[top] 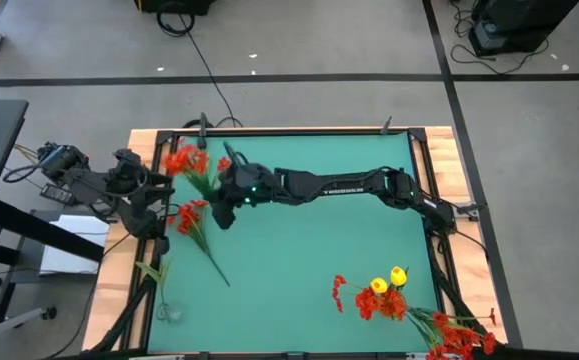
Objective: Sort flowers into vase by color
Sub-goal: Put the right red flowers into the transparent flower vase
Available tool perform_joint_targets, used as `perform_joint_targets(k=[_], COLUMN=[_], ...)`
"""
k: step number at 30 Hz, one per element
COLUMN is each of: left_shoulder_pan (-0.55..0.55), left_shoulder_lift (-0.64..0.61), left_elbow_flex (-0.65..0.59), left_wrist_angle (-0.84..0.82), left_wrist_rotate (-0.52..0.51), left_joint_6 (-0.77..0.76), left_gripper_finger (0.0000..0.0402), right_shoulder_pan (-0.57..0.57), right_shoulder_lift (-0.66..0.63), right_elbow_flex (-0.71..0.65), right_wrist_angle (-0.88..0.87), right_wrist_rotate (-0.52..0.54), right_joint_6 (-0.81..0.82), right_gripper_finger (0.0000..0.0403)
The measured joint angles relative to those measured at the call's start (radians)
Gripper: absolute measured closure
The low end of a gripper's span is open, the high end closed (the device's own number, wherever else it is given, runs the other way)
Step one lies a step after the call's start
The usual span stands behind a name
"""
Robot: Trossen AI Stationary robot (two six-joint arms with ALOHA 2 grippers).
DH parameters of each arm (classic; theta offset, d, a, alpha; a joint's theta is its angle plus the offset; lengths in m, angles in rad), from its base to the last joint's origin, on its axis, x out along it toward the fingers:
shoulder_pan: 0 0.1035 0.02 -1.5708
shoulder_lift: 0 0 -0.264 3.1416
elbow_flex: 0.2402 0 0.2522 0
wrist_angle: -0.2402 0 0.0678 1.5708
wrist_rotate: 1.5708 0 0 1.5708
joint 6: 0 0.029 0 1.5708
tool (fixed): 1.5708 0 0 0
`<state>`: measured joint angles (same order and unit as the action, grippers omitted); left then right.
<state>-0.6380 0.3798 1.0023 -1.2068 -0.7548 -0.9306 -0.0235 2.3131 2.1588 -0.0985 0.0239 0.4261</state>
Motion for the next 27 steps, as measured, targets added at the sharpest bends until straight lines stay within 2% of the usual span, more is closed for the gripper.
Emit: perform_joint_targets(k=[3,8,16,21,27], left_shoulder_pan=[0.000,0.000,0.000,0.014,0.043], left_shoulder_lift=[0.001,0.012,0.082,0.112,0.149], left_elbow_flex=[0.000,0.000,0.000,0.000,0.000], left_wrist_angle=[0.062,0.173,0.427,0.442,0.504], left_wrist_rotate=[-0.031,-0.136,-0.163,-0.195,-0.180], left_joint_6=[0.040,0.114,0.468,0.443,0.424], left_gripper_finger=[0.0161,0.0119,0.0055,0.0052,0.0064], right_shoulder_pan=[-0.005,-0.018,-0.033,-0.033,-0.032], right_shoulder_lift=[0.000,-0.002,-0.002,-0.002,-0.002], right_elbow_flex=[0.054,0.100,0.104,0.104,0.104], right_wrist_angle=[0.048,0.079,0.082,0.090,0.108], right_wrist_rotate=[-0.024,-0.055,-0.123,-0.155,-0.184], right_joint_6=[-0.075,-0.139,-0.141,-0.166,-0.173], right_gripper_finger=[0.0366,0.0366,0.0366,0.0366,0.0366])
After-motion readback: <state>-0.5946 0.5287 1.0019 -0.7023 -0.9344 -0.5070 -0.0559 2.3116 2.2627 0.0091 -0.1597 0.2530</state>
